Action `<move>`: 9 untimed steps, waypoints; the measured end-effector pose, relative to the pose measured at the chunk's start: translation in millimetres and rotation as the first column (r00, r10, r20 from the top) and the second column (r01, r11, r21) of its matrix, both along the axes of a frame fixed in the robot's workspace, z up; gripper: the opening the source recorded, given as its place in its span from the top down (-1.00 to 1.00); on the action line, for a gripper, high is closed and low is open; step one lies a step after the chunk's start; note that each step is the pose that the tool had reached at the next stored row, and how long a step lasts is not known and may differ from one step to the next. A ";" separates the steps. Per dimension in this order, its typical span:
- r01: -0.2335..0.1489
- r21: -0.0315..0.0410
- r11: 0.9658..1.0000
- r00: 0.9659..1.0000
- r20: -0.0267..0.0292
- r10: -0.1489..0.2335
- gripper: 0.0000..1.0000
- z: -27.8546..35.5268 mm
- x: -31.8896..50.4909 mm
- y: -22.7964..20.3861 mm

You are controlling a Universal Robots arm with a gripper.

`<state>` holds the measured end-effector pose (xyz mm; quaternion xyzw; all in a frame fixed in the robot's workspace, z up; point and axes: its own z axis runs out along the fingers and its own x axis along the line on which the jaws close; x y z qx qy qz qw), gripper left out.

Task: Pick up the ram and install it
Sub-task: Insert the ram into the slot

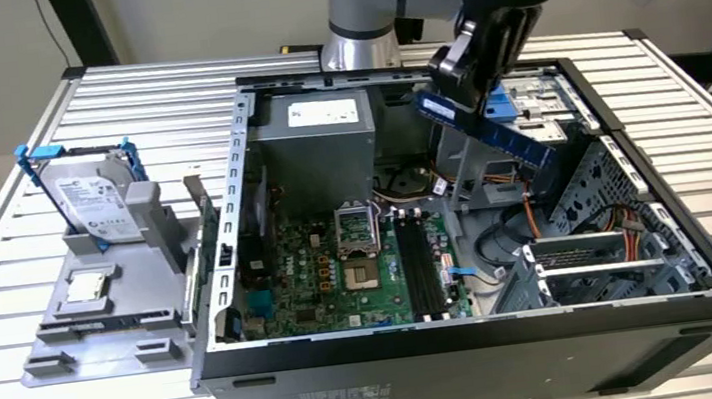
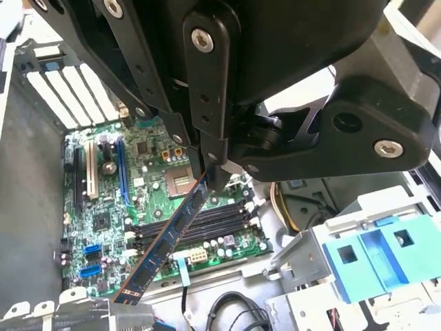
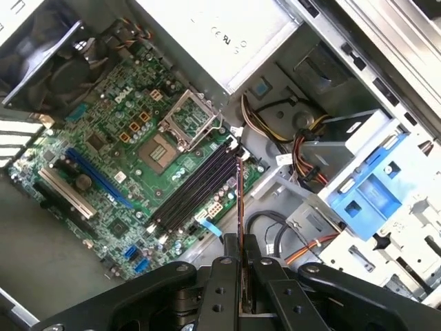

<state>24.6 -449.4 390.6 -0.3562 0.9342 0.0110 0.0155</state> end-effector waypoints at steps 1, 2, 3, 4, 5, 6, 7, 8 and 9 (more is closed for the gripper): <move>0.013 0.000 1.000 1.000 0.000 -0.013 1.00 0.0 0.0 0.0; 0.026 0.000 1.000 1.000 0.000 -0.026 1.00 0.0 0.0 0.0; 0.040 0.000 0.999 0.999 0.000 -0.040 1.00 0.0 0.0 0.0; 0.053 0.000 0.999 0.999 0.000 -0.053 1.00 0.0 0.0 0.0; 0.067 0.000 0.998 0.998 0.000 -0.067 1.00 0.0 0.0 0.0; 0.081 0.000 0.997 0.997 0.000 -0.081 1.00 0.0 0.0 0.0; 0.094 0.000 0.996 0.996 0.000 -0.094 1.00 0.0 0.0 0.0; 0.107 0.000 0.994 0.994 0.000 -0.107 1.00 0.0 0.0 0.0; 0.120 0.000 0.993 0.993 0.000 -0.120 1.00 0.0 0.0 0.0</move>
